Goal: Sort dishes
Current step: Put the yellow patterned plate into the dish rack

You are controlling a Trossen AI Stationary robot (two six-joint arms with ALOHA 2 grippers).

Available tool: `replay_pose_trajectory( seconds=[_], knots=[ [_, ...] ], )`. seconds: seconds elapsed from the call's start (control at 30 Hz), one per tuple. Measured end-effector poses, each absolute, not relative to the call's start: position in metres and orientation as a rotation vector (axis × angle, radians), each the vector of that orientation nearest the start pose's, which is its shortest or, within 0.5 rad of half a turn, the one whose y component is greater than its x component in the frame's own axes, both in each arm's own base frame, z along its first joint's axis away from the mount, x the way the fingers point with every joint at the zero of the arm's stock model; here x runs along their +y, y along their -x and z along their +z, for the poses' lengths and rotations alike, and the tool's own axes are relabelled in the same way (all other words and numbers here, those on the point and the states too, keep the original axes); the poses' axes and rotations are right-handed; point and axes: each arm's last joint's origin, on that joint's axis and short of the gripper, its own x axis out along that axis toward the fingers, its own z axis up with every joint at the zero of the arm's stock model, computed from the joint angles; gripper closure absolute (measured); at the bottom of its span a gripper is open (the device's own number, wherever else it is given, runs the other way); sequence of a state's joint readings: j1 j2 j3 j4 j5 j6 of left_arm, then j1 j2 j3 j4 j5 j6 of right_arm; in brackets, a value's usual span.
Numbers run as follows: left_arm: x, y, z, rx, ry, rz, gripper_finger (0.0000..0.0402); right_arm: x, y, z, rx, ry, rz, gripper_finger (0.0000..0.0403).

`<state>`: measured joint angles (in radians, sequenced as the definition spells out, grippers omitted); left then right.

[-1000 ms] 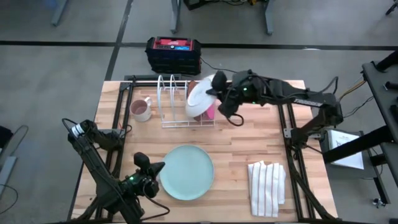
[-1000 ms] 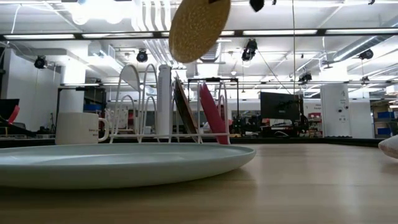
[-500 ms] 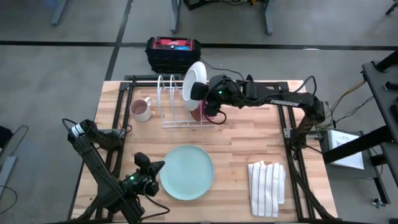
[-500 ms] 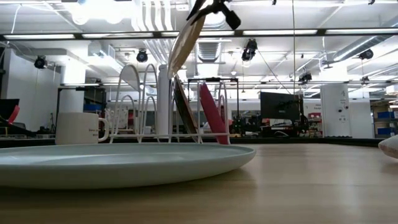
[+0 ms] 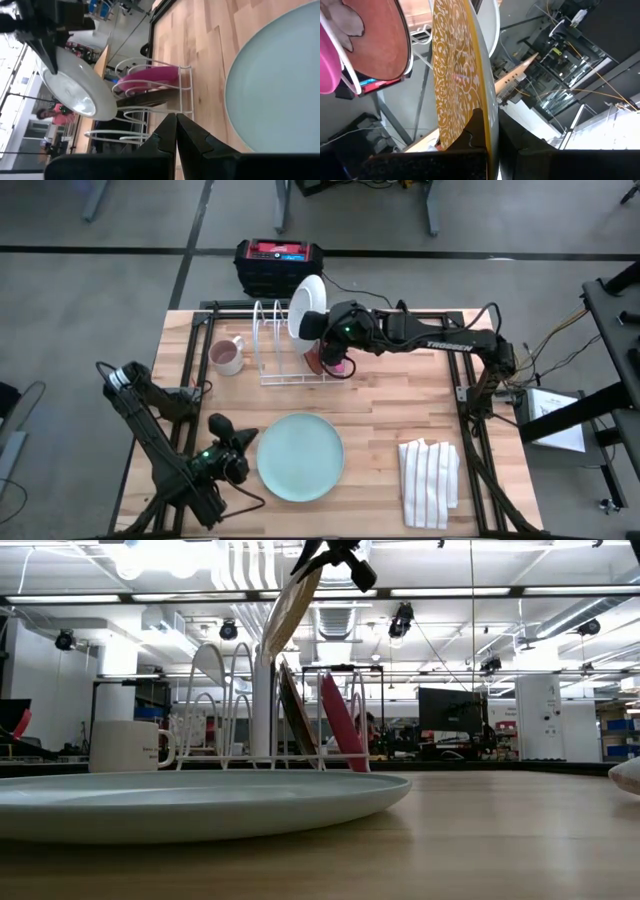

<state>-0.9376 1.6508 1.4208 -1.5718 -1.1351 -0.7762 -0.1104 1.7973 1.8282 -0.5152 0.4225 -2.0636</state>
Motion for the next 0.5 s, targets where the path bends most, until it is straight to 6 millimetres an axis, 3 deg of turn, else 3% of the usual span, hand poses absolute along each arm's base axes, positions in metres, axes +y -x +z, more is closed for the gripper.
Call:
replay_pose_trajectory(
  seconds=[0.2,0.5],
  knots=[
    [-0.194,-0.174,0.286,0.731,-0.805,0.46,0.0401,-0.057,-0.405,0.381,0.843,2.035,0.178,0.0403],
    [-0.18,-0.164,0.275,0.73,-0.789,0.486,0.0401,-0.06,-0.423,0.357,0.867,2.038,0.227,0.0403]
  ],
)
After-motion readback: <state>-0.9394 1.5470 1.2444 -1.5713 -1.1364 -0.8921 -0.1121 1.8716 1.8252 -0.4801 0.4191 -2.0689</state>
